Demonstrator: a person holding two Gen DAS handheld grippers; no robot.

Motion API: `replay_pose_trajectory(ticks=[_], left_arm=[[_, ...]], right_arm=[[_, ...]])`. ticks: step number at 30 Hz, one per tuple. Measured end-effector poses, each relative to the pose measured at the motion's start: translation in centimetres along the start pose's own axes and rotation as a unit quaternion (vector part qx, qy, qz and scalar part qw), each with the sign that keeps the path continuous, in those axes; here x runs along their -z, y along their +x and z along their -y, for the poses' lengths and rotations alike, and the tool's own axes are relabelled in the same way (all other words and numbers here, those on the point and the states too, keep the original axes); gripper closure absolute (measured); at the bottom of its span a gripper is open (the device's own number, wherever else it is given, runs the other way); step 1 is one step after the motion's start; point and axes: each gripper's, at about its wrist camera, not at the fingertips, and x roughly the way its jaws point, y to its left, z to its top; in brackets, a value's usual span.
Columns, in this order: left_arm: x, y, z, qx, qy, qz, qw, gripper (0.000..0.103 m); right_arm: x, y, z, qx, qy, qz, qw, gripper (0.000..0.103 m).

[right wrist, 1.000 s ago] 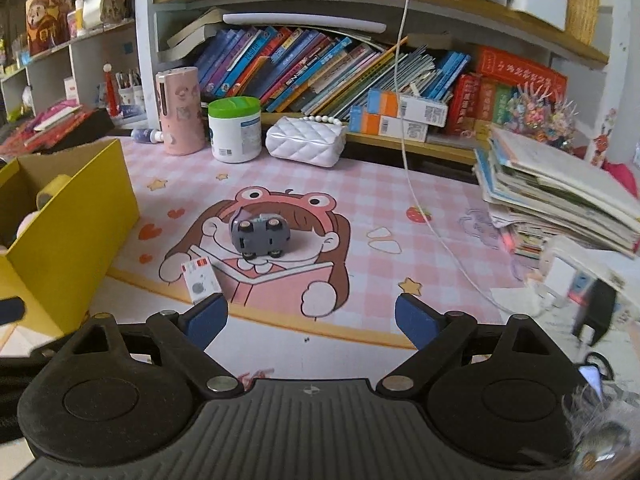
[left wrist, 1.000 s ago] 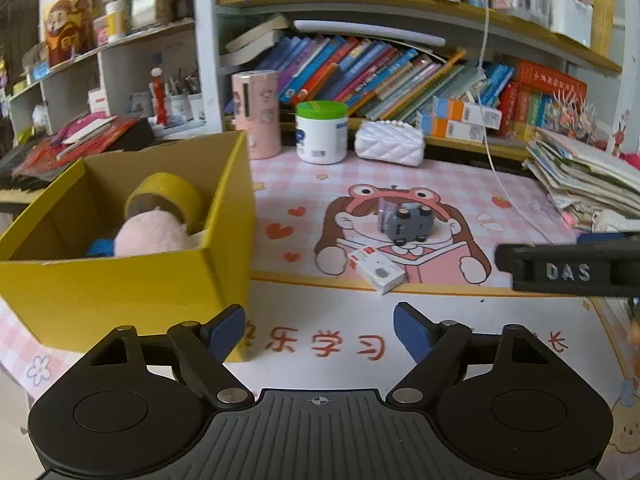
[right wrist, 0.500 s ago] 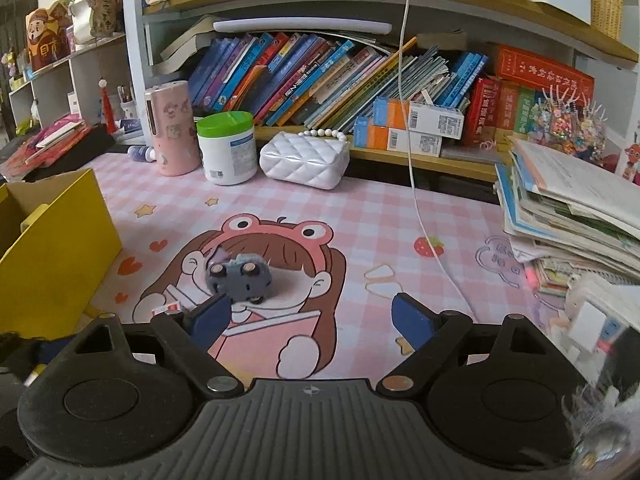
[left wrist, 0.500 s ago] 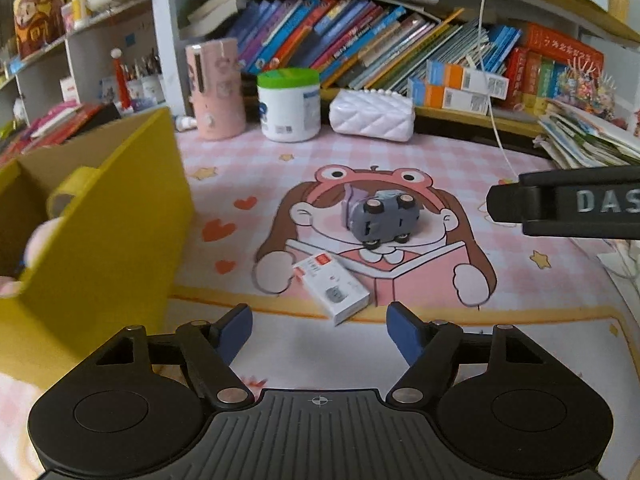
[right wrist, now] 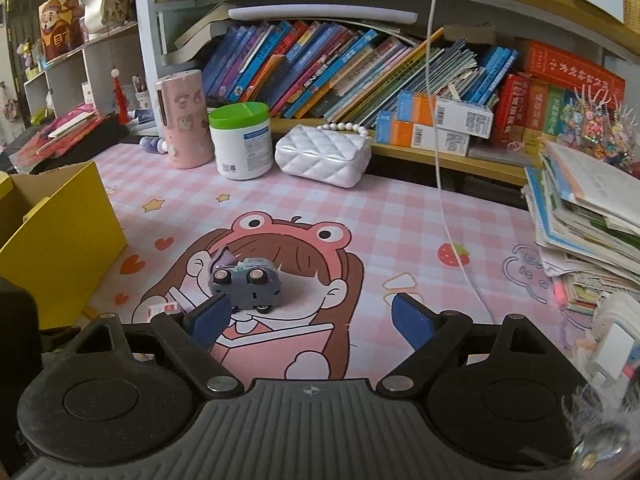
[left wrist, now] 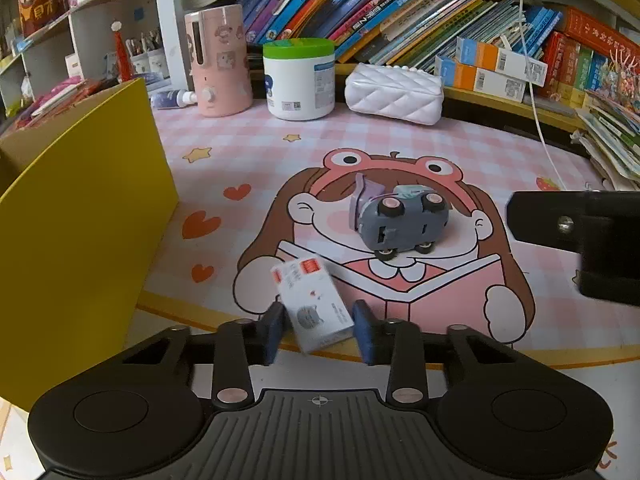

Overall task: Organize objects
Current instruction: 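Grasp the grey toy truck with the right tool while the left tool holds the white box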

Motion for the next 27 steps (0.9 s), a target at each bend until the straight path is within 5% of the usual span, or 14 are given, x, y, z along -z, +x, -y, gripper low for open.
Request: replay_pose_trajectory(ticks=[20,24,25,27], left_arm=[[2.0,-7.3,-3.6,0.026,0.008,0.003,0.9996,0.075],[2.2,-7.9,-4.0,0.027,0.005,0.007,0.9996,0.075],[2.3,-8.1,-4.1,0.027,0.004,0.008,0.9996,0.075],[2.4,-8.5,-4.4,0.028,0.002,0.011,0.9995,0.075]], right_arm=[[-0.4,10.4,-3.6,-0.036,-0.041,-0.058,0.997,0.016],[-0.1,11.2,-3.7,-0.047,-0.037,-0.063,0.996,0.031],[-0.1,11.2,-3.8,-0.048,-0.041,-0.057,0.996,0.043],[-0.2,11.2,-4.0,-0.052,-0.049,-0.056,0.996,0.044]])
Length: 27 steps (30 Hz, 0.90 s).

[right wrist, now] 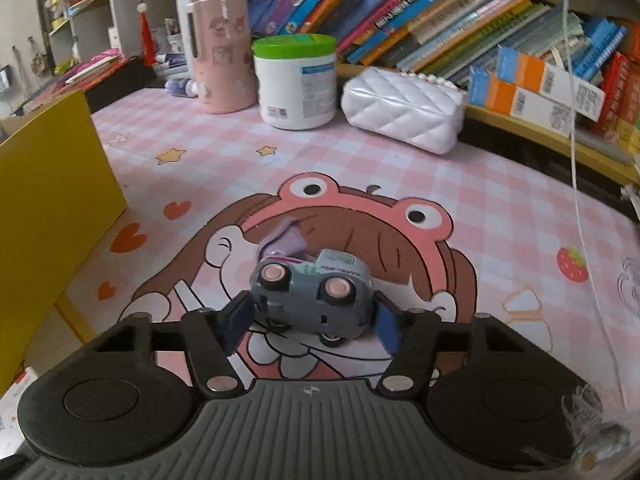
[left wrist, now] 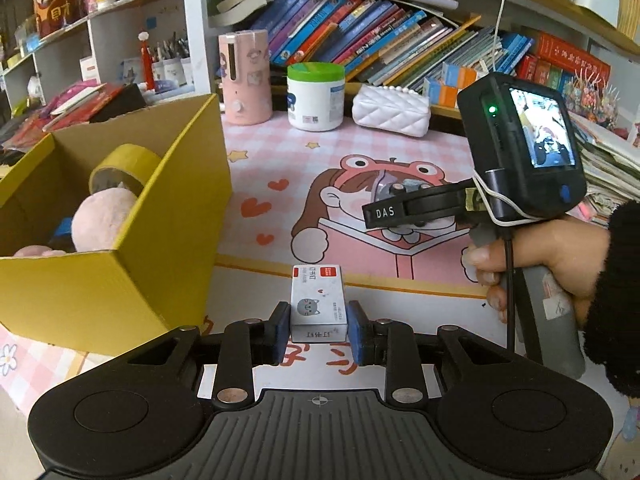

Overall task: Organize objects
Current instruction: 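Grasp the grey toy truck with the right tool while the left tool holds the white box, then carry the toy truck with the right tool while the left tool carries the white box to the yellow box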

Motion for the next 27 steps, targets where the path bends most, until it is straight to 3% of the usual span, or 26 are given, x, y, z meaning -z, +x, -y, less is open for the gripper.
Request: replay_pose_trajectory(ticks=[6,15,27], left_arm=[[-0.1,-1.2,-0.7,0.010,-0.007,0.017,0.9998,0.075],[0.2,-3.3,-1.8,0.052,-0.008,0.047,0.9975,0.075],[2.3,-7.8,-6.4,0.096,-0.009,0.081,0.9921,0.075]], right_arm=[[0.1,-2.7,-0.3,0.005,0.013,0.015,1.000,0.044],[2.5,-10.7,-1.4,0.027,0.054,0.026,0.998,0.044],[7.0,-18.7,-7.2,0.059,0.094,0.031,0.993,0.044]])
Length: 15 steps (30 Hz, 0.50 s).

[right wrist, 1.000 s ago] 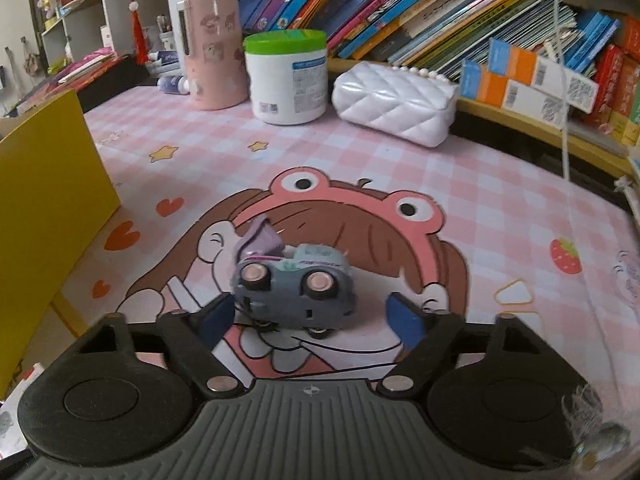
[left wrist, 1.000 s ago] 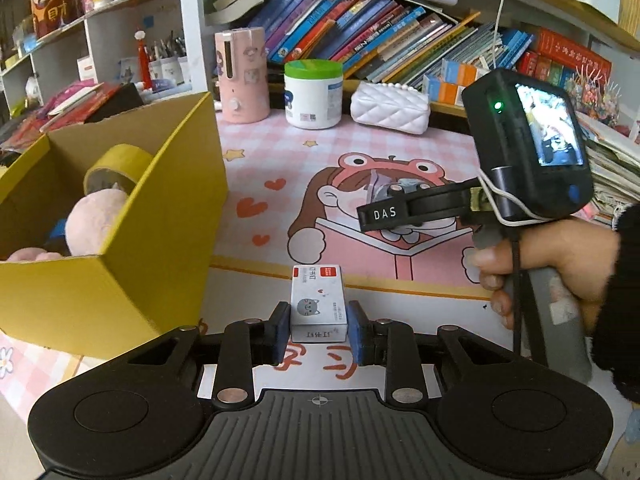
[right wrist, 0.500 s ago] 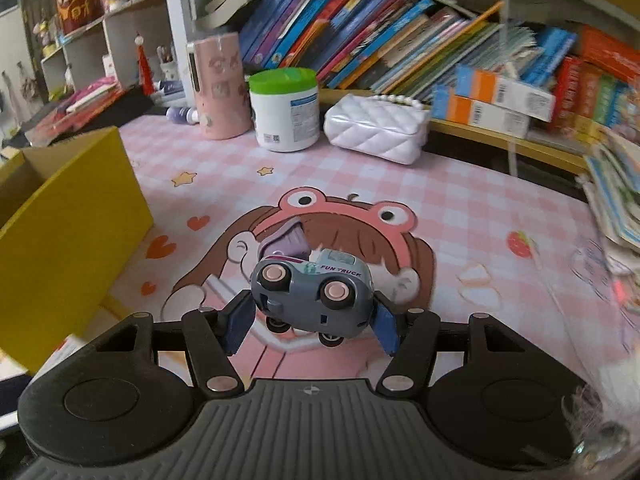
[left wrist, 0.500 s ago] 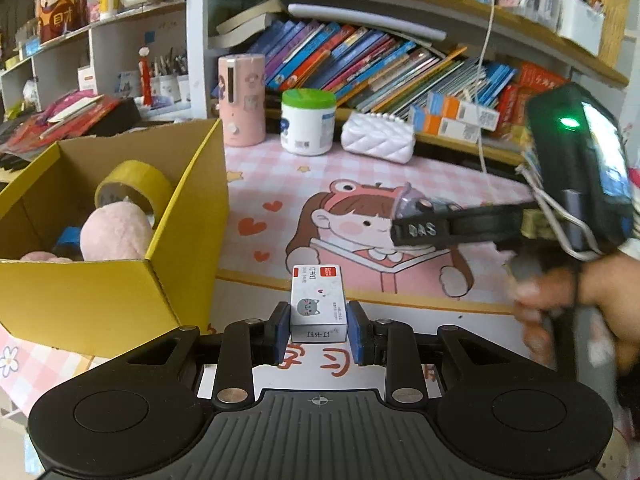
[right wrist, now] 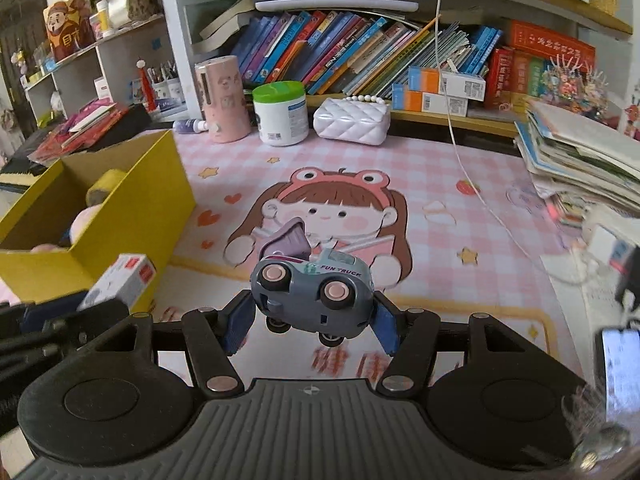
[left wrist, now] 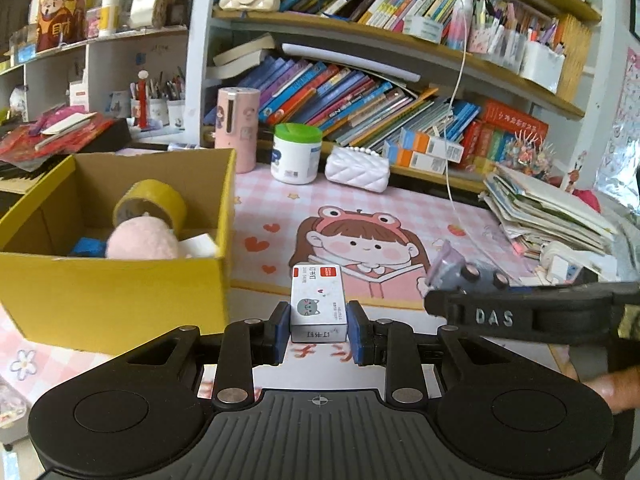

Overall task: Organize objects
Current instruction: 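Carry the toy truck with the right tool while the left tool carries the white box to the yellow box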

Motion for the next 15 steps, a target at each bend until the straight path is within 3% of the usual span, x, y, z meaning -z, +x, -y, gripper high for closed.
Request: replay_pose_trajectory(ticks=[15], left_arm=[[3.5,-7.6,-8.3,-0.005,-0.020,0.002,0.9998,0.075]], right_arm=[[5.5,-5.1,-11.6,-0.008,-0.047,-0.011,0.999,0.044]])
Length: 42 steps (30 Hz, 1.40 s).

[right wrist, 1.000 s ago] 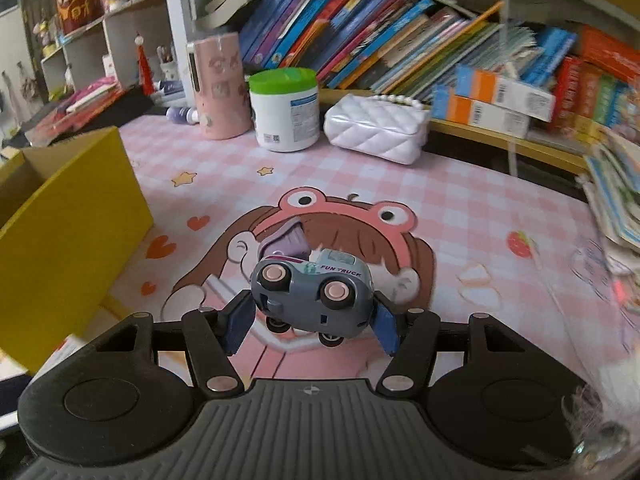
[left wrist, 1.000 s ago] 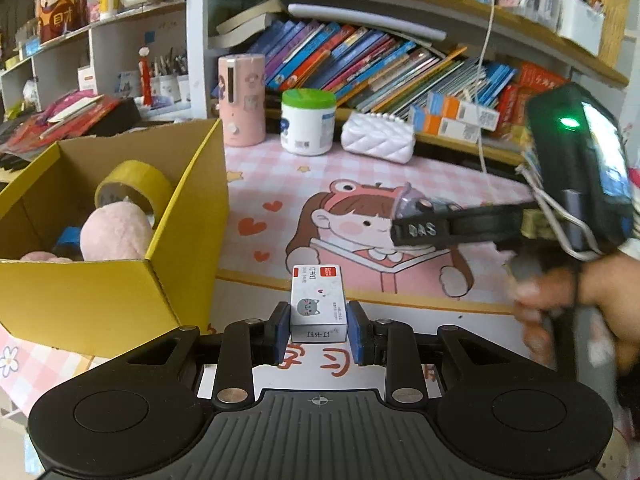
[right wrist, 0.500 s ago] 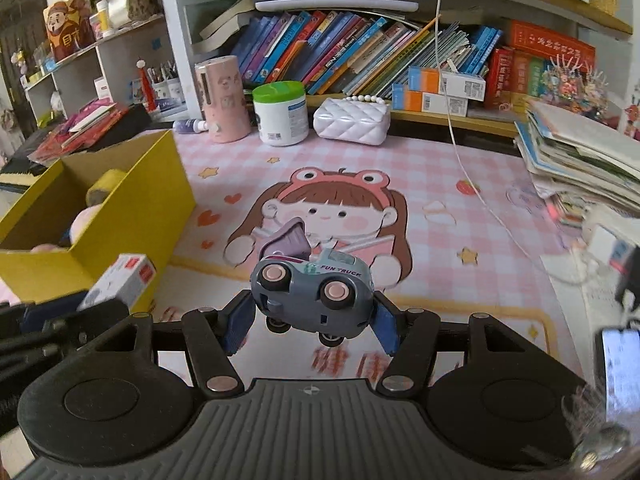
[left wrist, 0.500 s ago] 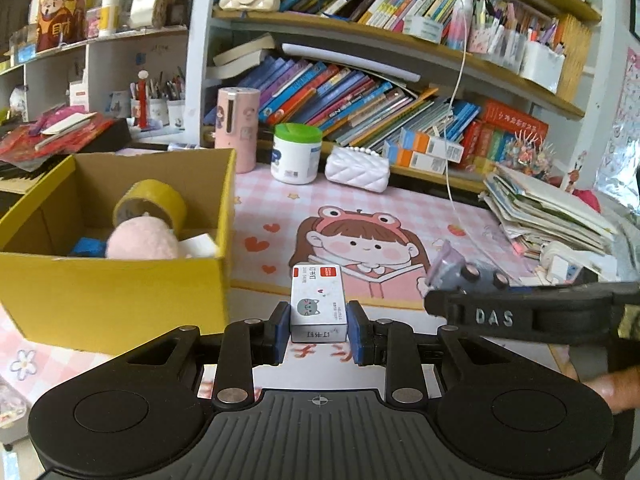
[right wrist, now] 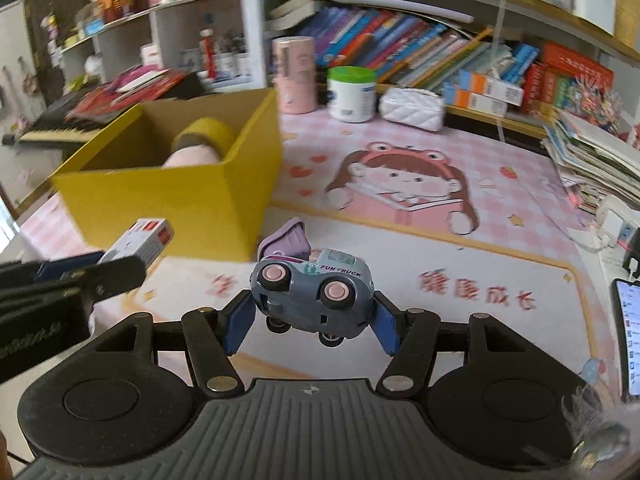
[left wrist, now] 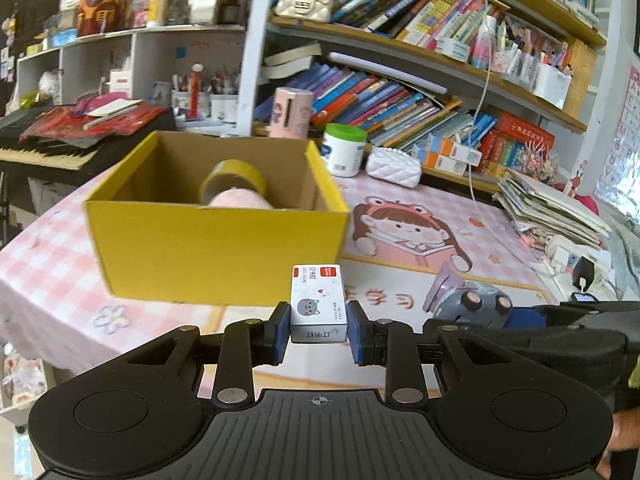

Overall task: Organize objects
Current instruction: 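Carry the toy truck with the right tool while the left tool carries the white box to the yellow box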

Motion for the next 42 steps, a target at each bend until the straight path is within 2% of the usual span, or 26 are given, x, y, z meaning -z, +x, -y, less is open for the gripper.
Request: replay_pose_trajectory(ticks=[16,31,42], left_arm=[[2.5,-4.8,-6.1,-0.025,0.001,-0.005,0.9997,0.075],[2.6,-7.0,-8.7,-0.026,-0.008,0.017,0.9995,0.075],[2.2,-7.8,-10.0,-0.027,-0.009,0.031,0.9991,0.075]], right_arm=[[3.1,-1.0,-8.6,-0.030,-0.011,-0.010,0.999,0.044],[3.1,-1.9,-11.9,-0.033,-0.028,-0.004,0.999,0.044],[2.7,-2.1,-12.8,-0.028,-0.024,0.001,0.999,0.044]])
